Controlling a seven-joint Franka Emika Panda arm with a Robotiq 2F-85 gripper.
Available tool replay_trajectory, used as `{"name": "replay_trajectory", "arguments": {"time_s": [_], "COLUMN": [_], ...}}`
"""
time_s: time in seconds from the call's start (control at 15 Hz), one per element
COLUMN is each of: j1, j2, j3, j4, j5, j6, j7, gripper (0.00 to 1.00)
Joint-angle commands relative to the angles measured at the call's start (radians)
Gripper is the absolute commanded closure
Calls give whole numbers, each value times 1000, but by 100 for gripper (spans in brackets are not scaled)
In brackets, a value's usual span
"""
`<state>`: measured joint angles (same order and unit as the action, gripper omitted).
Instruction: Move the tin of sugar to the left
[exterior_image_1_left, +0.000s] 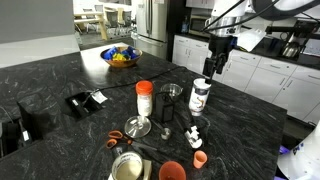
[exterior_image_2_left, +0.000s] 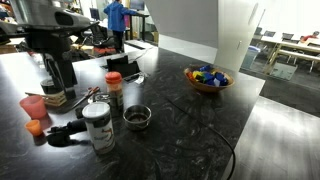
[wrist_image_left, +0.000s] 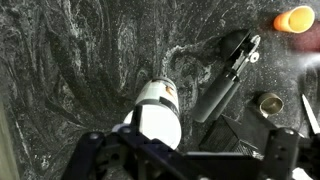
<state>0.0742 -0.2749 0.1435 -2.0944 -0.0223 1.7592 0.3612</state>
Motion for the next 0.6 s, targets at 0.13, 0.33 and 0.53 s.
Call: {"name": "replay_trajectory", "arguments": {"time_s": [0.13,0.33,0.53], "j1": [-2,-10,-20], "j2": [0,16,44], "j3": [3,-4,-31], "j4": [2,-4,2], "j5": [0,16,41], "j6": [-1,2,-4], "j7": [-1,27,16], "gripper": [0,0,0]}}
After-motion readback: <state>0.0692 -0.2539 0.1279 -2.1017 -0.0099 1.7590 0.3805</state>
